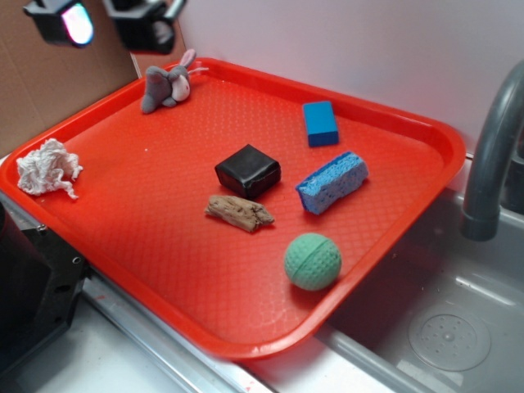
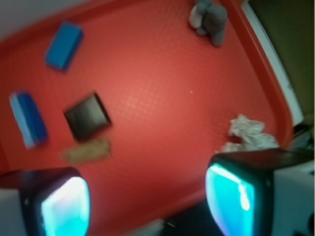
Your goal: Grab the blue block.
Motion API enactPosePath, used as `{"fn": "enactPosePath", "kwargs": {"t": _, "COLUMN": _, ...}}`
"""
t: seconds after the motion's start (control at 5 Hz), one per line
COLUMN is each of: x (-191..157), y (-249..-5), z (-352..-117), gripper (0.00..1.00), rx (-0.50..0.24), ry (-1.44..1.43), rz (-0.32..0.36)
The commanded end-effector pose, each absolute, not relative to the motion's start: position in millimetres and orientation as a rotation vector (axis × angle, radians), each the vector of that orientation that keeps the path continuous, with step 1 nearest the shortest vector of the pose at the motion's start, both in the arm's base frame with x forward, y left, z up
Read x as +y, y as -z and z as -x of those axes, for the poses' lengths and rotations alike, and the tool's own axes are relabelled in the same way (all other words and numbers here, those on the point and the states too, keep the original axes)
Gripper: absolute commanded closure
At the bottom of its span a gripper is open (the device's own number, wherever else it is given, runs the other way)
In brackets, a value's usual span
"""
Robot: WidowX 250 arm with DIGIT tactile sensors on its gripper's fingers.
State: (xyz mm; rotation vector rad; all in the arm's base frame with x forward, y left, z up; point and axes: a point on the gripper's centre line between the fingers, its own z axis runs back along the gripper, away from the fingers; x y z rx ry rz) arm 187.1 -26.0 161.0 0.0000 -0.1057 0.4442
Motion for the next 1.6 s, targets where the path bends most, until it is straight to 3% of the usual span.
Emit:
{"fn": "enactPosePath", "kwargs": {"t": 0.0, "x": -34.6, "y": -152.8, "z": -220.2, "gripper": 0.00, "rx": -0.228, "ry": -0.593, "rz": 0.090}}
{"fn": "enactPosePath", "kwargs": {"t": 0.2, "x": -34.6, "y": -152.8, "z": -220.2, "gripper": 0.00, "rx": -0.228, "ry": -0.593, "rz": 0.090}}
{"fn": "enactPosePath", "kwargs": {"t": 0.4, "x": -38.3, "y": -119.2, "z": -238.7, "gripper": 0.00, "rx": -0.201, "ry": -0.653, "rz": -0.025}}
{"fn": "enactPosePath", "kwargs": {"t": 0.6, "x": -57.7, "y": -102.7, "z": -268.1, "gripper": 0.00, "rx": -0.253, "ry": -0.695, "rz": -0.012}}
{"fn": "enactPosePath", "kwargs": {"t": 0.8, "x": -73.9, "y": -90.7, "z": -282.6, "gripper": 0.00, "rx": -0.281, "ry": -0.666, "rz": -0.002}}
{"fn": "enactPosePath", "kwargs": {"t": 1.0, "x": -69.7, "y": -81.8, "z": -302.5, "gripper": 0.00, "rx": -0.298, "ry": -0.649, "rz": 0.019}}
{"fn": "enactPosePath", "kwargs": {"t": 1.4, "x": -54.4, "y": -55.4, "z": -339.5, "gripper": 0.00, "rx": -0.314, "ry": -0.643, "rz": -0.009}}
